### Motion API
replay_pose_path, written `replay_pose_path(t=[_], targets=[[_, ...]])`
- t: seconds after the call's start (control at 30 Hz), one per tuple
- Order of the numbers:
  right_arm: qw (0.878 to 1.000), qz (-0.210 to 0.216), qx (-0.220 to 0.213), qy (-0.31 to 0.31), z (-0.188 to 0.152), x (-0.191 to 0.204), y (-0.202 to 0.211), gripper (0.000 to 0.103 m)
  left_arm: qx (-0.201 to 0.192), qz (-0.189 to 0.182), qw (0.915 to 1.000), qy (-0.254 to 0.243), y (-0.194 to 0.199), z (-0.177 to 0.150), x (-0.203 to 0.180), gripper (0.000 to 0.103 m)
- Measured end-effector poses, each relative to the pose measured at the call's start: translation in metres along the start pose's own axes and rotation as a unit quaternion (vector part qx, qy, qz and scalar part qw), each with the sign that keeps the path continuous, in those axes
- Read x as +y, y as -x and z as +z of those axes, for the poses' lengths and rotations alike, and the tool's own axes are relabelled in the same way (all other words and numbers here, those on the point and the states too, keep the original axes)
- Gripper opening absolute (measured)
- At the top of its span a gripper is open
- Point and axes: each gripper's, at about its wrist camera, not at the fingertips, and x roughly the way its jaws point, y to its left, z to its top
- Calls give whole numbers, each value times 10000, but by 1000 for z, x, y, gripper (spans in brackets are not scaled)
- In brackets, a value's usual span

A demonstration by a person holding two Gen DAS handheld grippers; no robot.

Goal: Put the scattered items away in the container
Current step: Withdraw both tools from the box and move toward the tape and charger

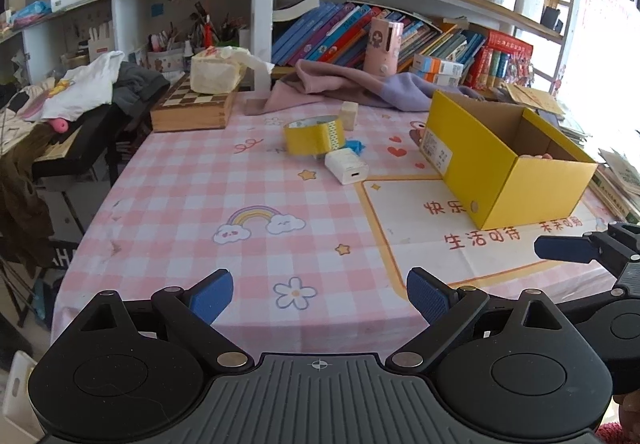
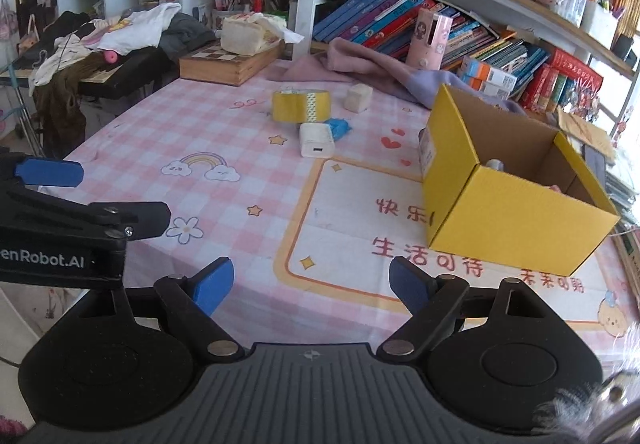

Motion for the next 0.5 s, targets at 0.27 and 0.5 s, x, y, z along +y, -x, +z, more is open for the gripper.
replay_pose_path(t=[0.27, 0.5], targets=[[9996, 158, -81, 227, 8, 5, -4, 85, 3, 158, 9996, 228, 0, -2, 7, 96], [9987, 203, 1, 460, 14, 4, -20, 85, 96, 96, 9996, 235, -18, 1, 3, 96]])
